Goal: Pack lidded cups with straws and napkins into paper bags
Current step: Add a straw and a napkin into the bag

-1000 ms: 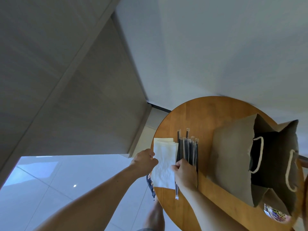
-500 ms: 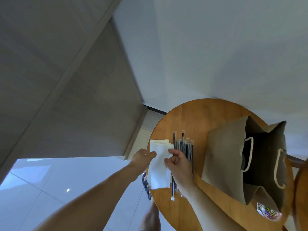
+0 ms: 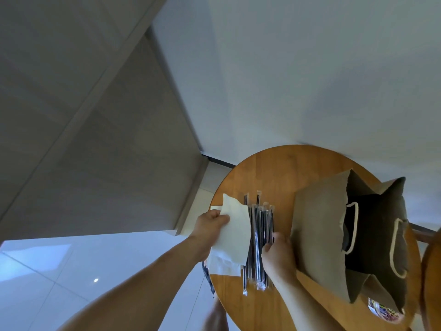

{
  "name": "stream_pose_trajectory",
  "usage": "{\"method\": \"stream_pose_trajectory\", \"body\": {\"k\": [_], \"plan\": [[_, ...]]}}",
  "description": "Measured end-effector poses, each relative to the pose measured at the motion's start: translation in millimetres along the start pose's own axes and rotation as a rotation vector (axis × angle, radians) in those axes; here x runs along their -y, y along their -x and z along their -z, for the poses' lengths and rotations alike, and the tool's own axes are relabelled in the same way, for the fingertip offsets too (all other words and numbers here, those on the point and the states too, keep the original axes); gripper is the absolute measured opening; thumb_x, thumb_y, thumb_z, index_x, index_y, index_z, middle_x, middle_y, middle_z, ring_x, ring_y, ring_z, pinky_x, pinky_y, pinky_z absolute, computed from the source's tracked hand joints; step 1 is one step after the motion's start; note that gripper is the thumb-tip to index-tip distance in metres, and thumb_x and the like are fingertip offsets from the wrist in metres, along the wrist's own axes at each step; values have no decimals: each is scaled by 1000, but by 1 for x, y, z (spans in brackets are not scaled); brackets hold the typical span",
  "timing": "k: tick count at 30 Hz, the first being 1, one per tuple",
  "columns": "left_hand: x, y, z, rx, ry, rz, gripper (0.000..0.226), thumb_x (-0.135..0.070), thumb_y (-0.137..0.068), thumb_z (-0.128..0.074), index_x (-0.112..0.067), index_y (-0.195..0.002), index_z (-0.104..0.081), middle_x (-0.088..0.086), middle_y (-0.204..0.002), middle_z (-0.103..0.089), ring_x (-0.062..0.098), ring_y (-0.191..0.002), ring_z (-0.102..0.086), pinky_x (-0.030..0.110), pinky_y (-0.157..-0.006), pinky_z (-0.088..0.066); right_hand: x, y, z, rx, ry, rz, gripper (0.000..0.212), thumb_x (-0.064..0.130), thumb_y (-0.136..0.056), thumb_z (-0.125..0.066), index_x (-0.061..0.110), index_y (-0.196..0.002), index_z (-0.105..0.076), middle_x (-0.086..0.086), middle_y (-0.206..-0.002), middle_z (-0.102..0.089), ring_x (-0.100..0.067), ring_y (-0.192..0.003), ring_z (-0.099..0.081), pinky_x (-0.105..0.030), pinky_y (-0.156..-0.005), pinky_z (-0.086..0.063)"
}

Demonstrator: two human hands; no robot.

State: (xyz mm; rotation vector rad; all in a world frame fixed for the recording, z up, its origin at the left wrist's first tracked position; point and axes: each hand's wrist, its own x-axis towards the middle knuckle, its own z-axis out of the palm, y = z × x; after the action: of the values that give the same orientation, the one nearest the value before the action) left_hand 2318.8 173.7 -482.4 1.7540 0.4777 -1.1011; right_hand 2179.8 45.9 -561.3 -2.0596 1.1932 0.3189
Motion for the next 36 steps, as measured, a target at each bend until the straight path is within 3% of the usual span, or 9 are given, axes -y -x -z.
{"method": "stream_pose_trajectory", "body": {"k": [4, 9, 13, 18, 20, 22, 27, 31, 36], "plan": [[0, 2, -3, -34, -55, -22, 15, -23, -94, -60, -15, -106, -66, 10, -111, -68, 32, -104, -63, 51, -97, -52, -5, -6, -6, 81, 286, -61, 28, 14, -96, -54, 6, -123, -48, -9, -112, -60, -22, -95, -67, -29, -77, -58], [-6, 7, -6, -20, -81, -49, 16, -22, -94, -60, -16, -108, -64, 10, -112, -65, 32, -105, -62, 51, -95, -54, 0, -14, -7, 105, 289, -86, 26, 8, -95, -54, 6, -120, -48, -10, -108, -66, -24, -94, -70, -30, -74, -59], [-17, 13, -10, -31, -78, -94, 10, -21, -93, -59, -20, -101, -65, 10, -108, -67, 32, -102, -62, 51, -93, -54, 14, -7, 10, 79, 157, -58, 15, 8, -94, -52, 11, -108, -54, -6, -96, -64, -22, -82, -68, -34, -68, -59], [-48, 29, -16, -35, -74, -195, 11, -18, -93, -56, -25, -91, -63, 1, -98, -68, 25, -95, -63, 35, -76, -53, 55, 6, 57, -59, -134, 120, 9, 20, -97, -56, 26, -90, -59, 5, -70, -63, -7, -56, -59, -22, -48, -46], [-64, 40, -18, -25, -61, -257, 17, -14, -92, -54, -26, -85, -64, -7, -85, -70, 18, -83, -65, 28, -65, -50, 79, 13, 81, -79, -331, 197, 14, 23, -95, -62, 34, -88, -59, 10, -71, -64, -4, -60, -61, -12, -48, -42], [-80, 52, -21, -14, -44, -303, 20, -10, -91, -54, -24, -81, -64, -8, -73, -69, 14, -69, -63, 25, -60, -47, 101, 16, 103, -55, -491, 263, 17, 23, -92, -67, 37, -86, -60, 13, -74, -66, 1, -69, -62, -14, -57, -47], [-112, 82, -30, 51, 11, -412, 7, -14, -82, -58, -10, -87, -60, 4, -76, -65, 20, -70, -59, 28, -61, -47, 132, 14, 140, 7, -550, 333, 18, 22, -85, -76, 34, -82, -62, 14, -69, -67, -1, -64, -63, -22, -62, -48], [-129, 102, -33, 88, 75, -480, 16, -16, -75, -59, -8, -88, -62, 10, -85, -68, 28, -81, -62, 47, -78, -52, 143, 17, 168, 11, -572, 338, 18, 25, -79, -82, 28, -82, -65, 10, -70, -69, -4, -63, -65, -23, -61, -48], [-156, 130, -42, 125, 47, -582, 27, 0, -90, -54, -7, -113, -67, 18, -108, -71, 40, -103, -66, 60, -94, -50, 150, 30, 213, -23, -603, 381, 44, 38, -75, -84, 32, -109, -57, 15, -101, -65, -4, -91, -64, -22, -74, -54]]}}
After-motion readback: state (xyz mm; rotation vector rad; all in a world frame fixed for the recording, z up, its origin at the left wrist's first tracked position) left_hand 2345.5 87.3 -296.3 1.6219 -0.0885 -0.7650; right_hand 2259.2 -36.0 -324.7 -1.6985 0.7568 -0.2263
